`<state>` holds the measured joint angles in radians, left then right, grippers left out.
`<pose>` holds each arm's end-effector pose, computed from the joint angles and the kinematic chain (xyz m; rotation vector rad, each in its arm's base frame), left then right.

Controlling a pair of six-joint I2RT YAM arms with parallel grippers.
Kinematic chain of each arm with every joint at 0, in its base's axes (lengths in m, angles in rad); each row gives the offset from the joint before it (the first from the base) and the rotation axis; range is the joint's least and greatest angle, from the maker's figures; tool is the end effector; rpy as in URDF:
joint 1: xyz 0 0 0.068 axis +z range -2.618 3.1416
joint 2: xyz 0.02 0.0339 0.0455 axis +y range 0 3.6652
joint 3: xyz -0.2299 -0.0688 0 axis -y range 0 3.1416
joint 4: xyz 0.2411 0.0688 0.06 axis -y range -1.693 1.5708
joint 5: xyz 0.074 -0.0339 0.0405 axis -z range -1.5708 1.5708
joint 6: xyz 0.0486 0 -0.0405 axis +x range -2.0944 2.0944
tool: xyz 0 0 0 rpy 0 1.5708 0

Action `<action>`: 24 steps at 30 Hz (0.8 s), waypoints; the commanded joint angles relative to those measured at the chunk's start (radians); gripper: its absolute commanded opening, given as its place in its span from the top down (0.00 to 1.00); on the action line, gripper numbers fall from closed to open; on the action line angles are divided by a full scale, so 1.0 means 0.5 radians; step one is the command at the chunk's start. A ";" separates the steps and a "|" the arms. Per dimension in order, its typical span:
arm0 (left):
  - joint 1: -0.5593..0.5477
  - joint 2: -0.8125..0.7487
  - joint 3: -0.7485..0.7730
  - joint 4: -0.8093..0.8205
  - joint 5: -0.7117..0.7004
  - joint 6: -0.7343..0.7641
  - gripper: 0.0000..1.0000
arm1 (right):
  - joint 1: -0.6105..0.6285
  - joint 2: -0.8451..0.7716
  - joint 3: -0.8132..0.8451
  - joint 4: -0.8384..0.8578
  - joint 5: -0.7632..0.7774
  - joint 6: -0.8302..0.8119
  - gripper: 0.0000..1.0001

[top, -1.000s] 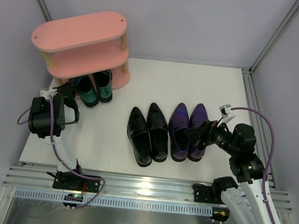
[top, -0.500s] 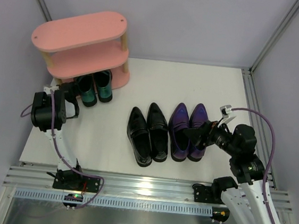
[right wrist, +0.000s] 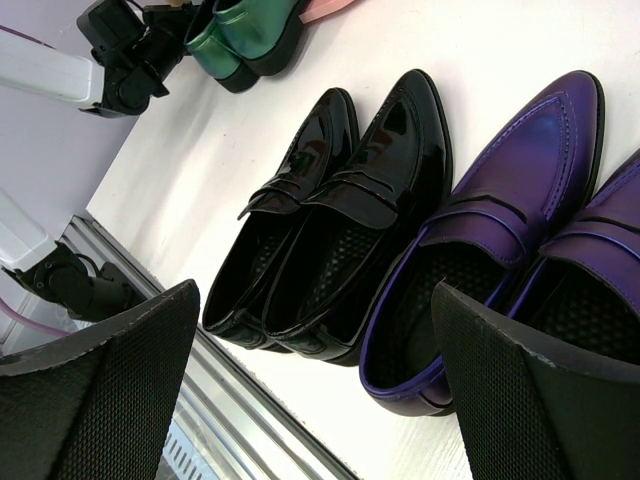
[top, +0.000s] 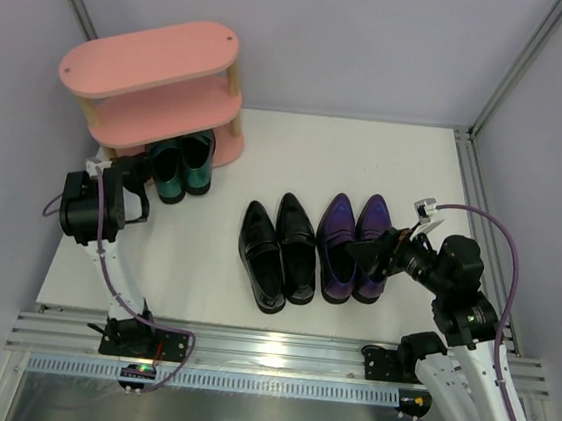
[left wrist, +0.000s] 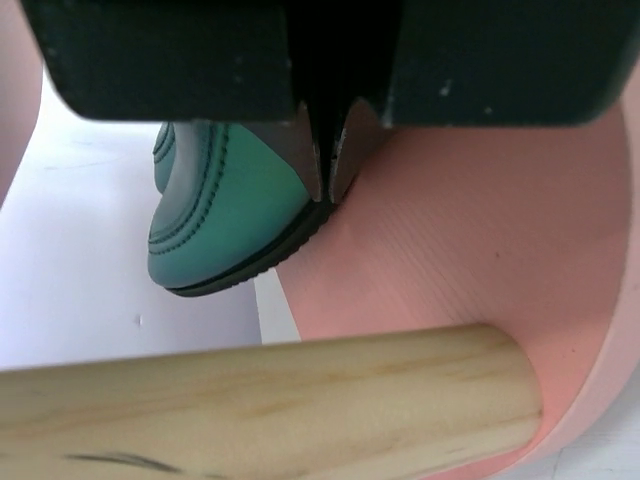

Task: Place and organize the shoes onto the shoe shelf

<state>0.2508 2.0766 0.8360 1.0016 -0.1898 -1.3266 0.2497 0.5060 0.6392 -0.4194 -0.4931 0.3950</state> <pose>0.3703 0.1043 0.0772 -1.4026 1.1994 -0.5903 0.1513 0.0623 0.2834 -0.2174 1.9077 0.8976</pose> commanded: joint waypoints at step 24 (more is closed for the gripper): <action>-0.075 -1.401 -0.251 -1.607 0.254 0.622 1.00 | 0.010 -0.131 0.081 -0.051 -0.011 -0.017 0.03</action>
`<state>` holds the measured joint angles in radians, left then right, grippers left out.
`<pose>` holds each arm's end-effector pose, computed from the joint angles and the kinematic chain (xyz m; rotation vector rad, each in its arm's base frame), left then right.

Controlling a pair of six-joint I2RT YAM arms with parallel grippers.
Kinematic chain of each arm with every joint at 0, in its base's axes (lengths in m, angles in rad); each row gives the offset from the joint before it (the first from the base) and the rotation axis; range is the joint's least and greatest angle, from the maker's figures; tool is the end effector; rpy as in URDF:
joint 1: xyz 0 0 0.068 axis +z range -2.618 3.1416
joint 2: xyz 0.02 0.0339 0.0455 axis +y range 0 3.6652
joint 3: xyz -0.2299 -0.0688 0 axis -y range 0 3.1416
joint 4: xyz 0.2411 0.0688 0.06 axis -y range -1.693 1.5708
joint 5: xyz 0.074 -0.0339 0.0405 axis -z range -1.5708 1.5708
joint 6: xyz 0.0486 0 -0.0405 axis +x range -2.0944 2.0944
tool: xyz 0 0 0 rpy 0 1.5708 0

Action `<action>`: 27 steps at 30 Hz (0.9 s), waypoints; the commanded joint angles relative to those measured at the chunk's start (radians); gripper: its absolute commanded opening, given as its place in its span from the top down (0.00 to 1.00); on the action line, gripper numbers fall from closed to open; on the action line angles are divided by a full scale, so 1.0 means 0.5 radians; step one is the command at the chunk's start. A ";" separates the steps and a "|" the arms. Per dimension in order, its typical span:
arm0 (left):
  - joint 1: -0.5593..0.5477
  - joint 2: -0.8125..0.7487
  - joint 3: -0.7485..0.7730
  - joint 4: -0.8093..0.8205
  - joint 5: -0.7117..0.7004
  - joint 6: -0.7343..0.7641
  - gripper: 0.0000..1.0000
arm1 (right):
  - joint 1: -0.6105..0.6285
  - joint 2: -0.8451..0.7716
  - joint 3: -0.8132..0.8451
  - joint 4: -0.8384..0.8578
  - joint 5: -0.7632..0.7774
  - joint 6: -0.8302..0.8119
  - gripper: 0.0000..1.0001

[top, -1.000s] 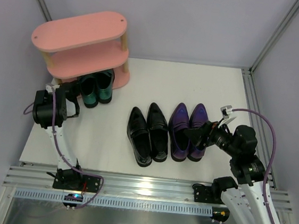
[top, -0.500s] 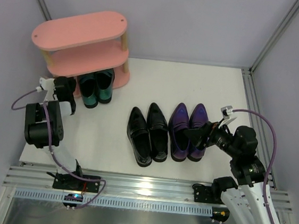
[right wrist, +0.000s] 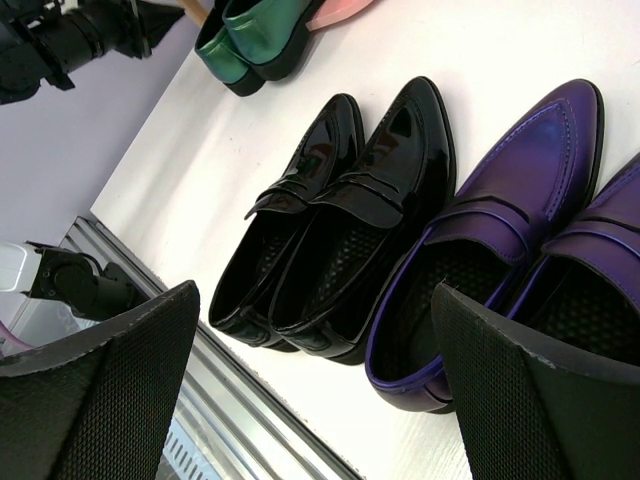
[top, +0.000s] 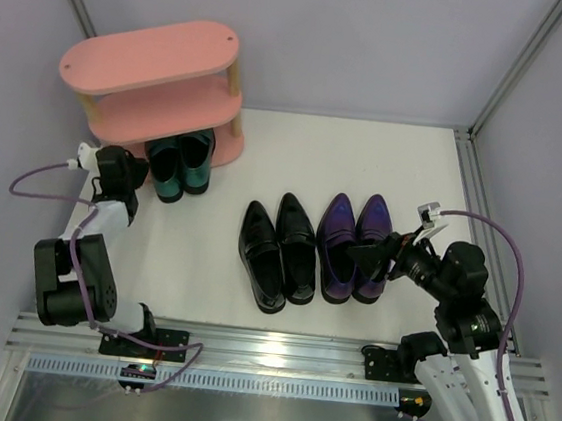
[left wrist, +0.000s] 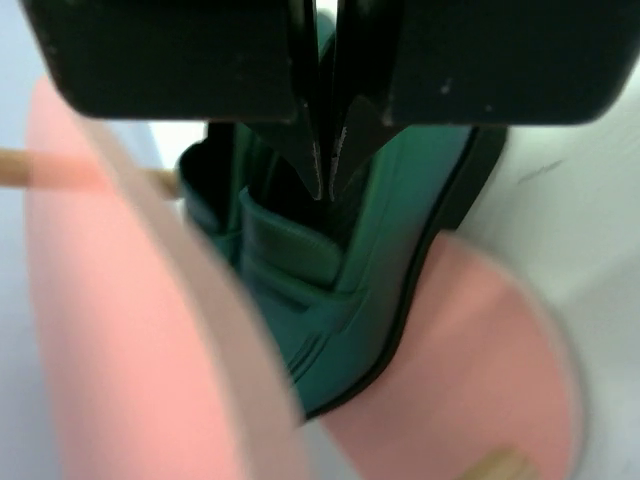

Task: Place and organize the shoes onto the shoe shelf

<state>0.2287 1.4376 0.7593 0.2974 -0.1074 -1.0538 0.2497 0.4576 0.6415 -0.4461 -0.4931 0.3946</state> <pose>0.3187 0.0795 0.1913 -1.2382 1.5387 -0.4384 0.1422 0.0600 0.2879 -0.2237 1.8832 0.8967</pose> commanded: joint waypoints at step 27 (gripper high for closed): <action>-0.709 -0.059 -0.012 -0.669 -0.721 0.847 1.00 | 0.013 0.048 0.018 0.073 -0.032 -0.001 0.03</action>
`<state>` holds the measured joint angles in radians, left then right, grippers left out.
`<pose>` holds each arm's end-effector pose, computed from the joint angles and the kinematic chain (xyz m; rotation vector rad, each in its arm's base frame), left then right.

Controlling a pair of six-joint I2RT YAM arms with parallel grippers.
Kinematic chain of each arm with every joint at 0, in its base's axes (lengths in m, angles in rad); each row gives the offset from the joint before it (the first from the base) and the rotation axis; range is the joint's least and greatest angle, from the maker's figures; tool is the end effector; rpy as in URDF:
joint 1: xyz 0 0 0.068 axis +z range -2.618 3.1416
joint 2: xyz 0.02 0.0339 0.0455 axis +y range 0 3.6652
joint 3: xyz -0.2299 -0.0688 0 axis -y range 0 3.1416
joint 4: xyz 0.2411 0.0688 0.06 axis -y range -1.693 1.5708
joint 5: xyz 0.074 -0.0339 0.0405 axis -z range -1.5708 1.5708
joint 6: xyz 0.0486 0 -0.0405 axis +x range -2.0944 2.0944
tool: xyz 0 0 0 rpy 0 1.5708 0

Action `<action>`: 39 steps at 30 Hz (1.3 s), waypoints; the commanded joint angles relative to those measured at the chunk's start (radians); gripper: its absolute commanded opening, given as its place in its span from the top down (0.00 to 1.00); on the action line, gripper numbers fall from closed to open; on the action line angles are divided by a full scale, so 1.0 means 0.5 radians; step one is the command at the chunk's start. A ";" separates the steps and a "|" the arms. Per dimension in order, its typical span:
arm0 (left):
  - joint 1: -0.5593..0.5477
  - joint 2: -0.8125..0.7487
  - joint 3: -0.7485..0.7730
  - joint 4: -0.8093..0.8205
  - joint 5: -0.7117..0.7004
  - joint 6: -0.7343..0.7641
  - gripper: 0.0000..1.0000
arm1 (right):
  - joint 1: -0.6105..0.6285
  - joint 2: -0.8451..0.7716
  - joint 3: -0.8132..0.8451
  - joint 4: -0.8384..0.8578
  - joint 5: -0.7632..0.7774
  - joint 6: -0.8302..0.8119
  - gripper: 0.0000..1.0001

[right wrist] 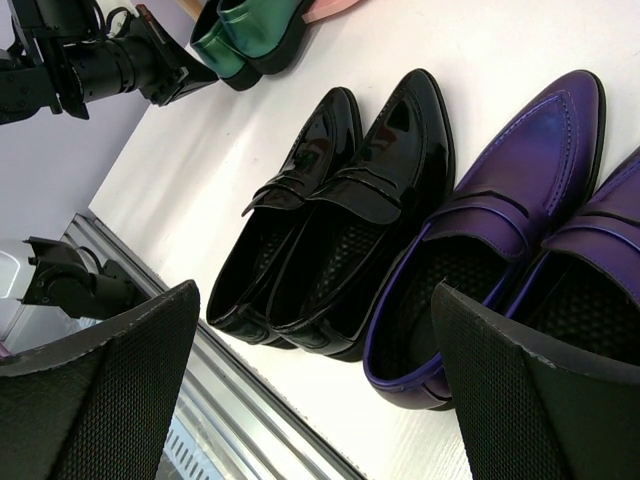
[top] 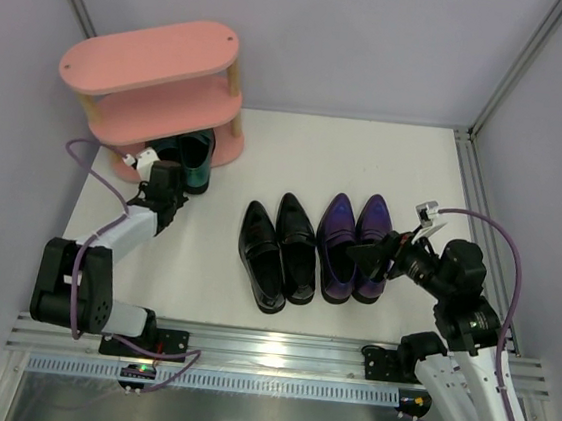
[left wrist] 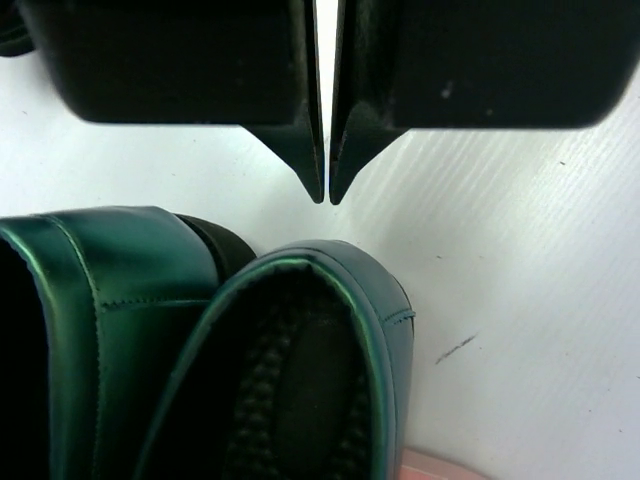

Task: Place and organize the shoes onto the shoe shelf

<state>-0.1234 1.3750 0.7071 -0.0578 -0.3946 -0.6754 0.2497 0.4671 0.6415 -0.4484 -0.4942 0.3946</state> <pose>0.2907 -0.0172 0.1579 -0.7974 2.0829 0.0207 0.1437 0.0604 0.2863 -0.2216 1.8952 0.8980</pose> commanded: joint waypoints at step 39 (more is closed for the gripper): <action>-0.005 0.161 0.393 0.379 -0.321 0.274 1.00 | 0.010 0.127 0.033 0.093 -0.021 0.005 0.03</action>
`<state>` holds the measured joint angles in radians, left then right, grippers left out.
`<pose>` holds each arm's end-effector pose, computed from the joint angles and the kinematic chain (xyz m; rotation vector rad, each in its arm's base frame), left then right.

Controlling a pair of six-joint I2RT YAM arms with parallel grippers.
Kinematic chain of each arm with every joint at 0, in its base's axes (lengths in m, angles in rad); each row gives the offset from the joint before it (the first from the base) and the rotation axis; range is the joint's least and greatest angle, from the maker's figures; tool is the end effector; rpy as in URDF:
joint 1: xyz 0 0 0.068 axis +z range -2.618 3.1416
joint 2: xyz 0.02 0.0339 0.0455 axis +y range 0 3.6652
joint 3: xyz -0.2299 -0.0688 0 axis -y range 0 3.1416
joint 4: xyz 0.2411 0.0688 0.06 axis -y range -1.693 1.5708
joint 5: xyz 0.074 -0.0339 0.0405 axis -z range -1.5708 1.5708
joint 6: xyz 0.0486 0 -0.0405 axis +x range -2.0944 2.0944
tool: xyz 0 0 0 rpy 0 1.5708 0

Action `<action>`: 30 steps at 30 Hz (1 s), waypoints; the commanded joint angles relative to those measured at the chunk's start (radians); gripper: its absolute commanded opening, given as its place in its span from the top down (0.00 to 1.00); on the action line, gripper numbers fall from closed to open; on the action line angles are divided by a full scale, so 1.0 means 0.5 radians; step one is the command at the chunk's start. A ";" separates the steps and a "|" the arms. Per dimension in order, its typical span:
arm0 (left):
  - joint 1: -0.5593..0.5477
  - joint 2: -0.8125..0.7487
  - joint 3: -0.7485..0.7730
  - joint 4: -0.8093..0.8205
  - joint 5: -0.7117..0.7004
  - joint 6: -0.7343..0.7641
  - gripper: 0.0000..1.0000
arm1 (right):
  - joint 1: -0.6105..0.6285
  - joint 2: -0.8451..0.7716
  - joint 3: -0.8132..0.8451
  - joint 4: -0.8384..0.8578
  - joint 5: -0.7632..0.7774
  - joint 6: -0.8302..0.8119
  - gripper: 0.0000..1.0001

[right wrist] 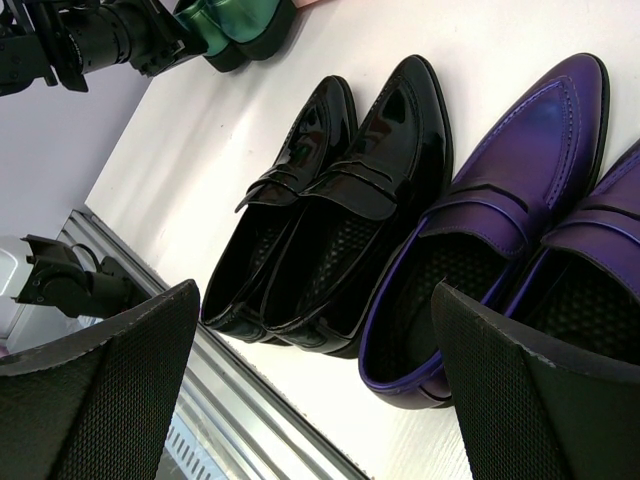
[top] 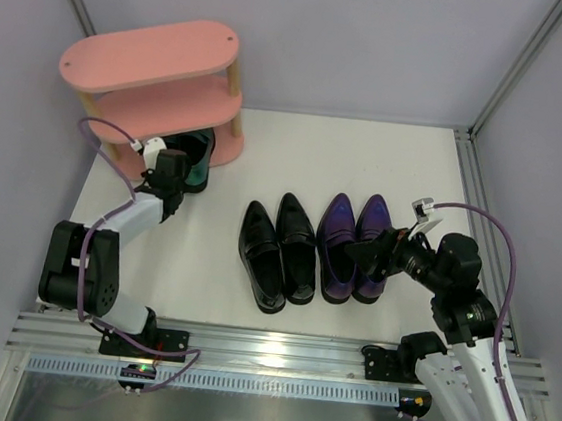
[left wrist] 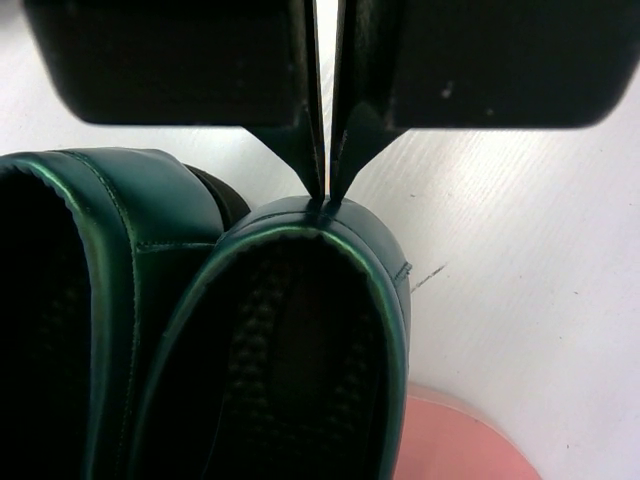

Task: Place and organize the shoes onto the shoe shelf

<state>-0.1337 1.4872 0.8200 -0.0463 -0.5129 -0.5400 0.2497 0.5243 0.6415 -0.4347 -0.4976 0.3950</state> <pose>0.3157 -0.0184 0.1644 -0.6924 2.0727 0.2093 0.1535 0.0631 0.2799 -0.2127 1.9393 0.9025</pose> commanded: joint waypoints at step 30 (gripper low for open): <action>-0.042 -0.213 0.152 0.360 -0.039 -0.028 1.00 | 0.010 0.019 0.012 0.075 -0.020 0.005 0.03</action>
<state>-0.1314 1.4876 0.9329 0.0875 -0.5285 -0.5320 0.2512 0.5327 0.6415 -0.4343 -0.4980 0.3950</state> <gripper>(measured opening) 0.002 0.974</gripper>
